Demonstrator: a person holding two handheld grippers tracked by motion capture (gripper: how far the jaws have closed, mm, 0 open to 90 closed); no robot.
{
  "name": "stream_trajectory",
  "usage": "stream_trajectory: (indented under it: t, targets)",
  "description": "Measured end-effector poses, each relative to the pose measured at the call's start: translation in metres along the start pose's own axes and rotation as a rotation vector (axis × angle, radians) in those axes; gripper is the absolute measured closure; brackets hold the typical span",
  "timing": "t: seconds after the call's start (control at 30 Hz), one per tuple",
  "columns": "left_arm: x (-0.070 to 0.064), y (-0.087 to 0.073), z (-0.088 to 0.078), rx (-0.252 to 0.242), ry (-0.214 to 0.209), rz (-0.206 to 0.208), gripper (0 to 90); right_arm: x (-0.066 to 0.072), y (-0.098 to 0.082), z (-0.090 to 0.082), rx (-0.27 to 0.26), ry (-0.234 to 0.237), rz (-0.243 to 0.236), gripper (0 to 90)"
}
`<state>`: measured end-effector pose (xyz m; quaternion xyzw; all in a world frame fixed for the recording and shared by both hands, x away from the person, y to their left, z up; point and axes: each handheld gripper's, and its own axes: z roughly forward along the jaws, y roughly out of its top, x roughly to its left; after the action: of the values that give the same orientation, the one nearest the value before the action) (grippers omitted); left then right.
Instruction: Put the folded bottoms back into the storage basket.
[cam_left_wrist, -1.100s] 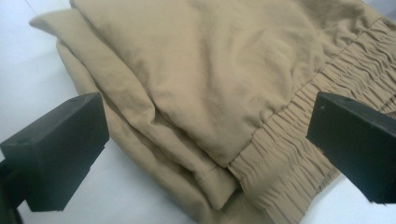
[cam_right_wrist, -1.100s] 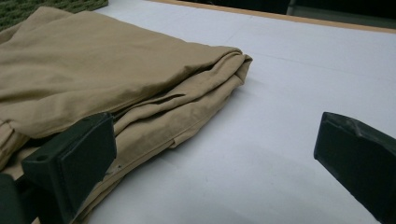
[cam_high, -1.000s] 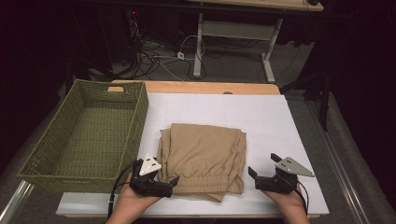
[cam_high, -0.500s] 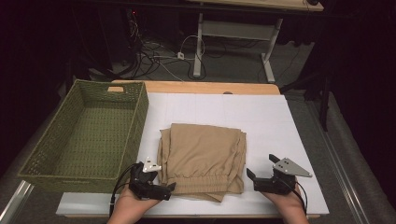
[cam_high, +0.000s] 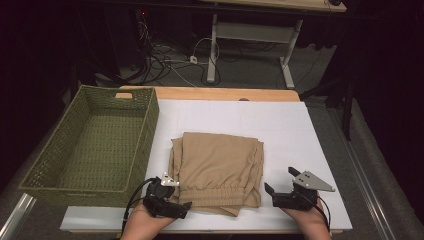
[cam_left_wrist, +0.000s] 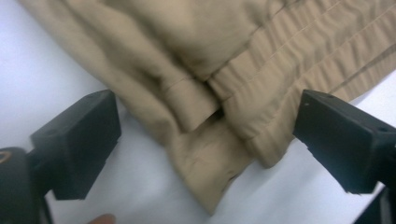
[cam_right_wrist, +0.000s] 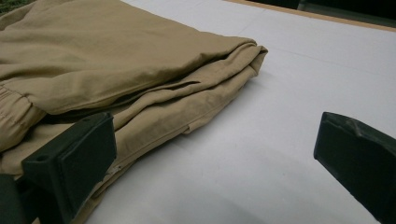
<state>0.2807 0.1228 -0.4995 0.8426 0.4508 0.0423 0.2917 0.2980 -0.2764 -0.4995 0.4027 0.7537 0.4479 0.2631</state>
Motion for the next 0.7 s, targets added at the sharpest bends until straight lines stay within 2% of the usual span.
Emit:
stream_trajectory:
  t: [0.03,0.1,0.2,0.37,0.7]
  targets:
    - [-0.001,0.0011,0.0004,0.0,-0.002,0.004,11.0,0.0002,-0.0008,-0.0018,0.003,-0.003,0.0,0.0]
    - [0.0008,0.0028,0.0003,-0.016,-0.046,-0.003,14.5,0.0003,-0.0015,-0.0044,0.0,-0.009,0.0,0.1]
    - [0.0031,0.0034,-0.0004,-0.026,-0.057,-0.016,16.9,0.0004,-0.0025,-0.0068,0.001,-0.017,-0.004,0.1]
    - [0.0025,0.0047,0.0002,-0.032,-0.069,0.004,29.0,0.0004,-0.0056,-0.0104,0.008,-0.03,0.011,0.2]
    - [0.0017,0.0042,0.0008,-0.048,-0.094,0.027,49.4,0.0042,-0.0053,-0.0078,0.015,-0.035,-0.003,0.3]
